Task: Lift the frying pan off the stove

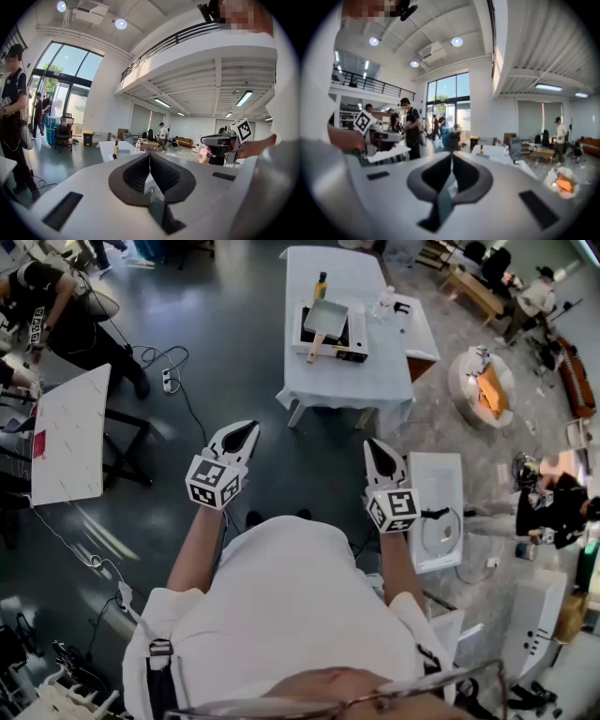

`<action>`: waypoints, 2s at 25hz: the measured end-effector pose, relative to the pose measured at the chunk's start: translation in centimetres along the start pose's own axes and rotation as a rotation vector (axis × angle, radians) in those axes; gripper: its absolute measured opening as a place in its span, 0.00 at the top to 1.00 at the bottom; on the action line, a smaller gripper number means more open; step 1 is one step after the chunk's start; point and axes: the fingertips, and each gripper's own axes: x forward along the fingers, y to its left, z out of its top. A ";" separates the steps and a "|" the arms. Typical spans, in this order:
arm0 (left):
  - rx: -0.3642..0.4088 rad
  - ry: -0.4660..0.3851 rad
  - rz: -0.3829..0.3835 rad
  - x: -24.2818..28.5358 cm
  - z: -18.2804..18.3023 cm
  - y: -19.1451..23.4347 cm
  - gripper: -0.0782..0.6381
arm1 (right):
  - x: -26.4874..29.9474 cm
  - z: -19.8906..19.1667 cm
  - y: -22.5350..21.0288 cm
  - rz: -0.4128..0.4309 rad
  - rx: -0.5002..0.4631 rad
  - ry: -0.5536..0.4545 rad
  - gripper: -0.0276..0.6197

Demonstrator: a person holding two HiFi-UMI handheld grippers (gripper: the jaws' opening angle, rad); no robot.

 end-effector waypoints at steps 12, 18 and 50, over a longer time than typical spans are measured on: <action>-0.003 0.005 0.007 0.6 -0.1 -0.5 0.85 | 0.1 -0.1 -0.8 0.003 0.009 0.000 0.91; 0.000 0.008 0.022 1.3 0.0 -0.9 0.85 | 0.2 -0.3 -2.2 0.008 0.027 0.002 0.91; -0.040 0.001 0.107 6.2 -1.1 -2.9 0.85 | 4.2 -1.5 -6.5 0.190 0.017 0.020 0.90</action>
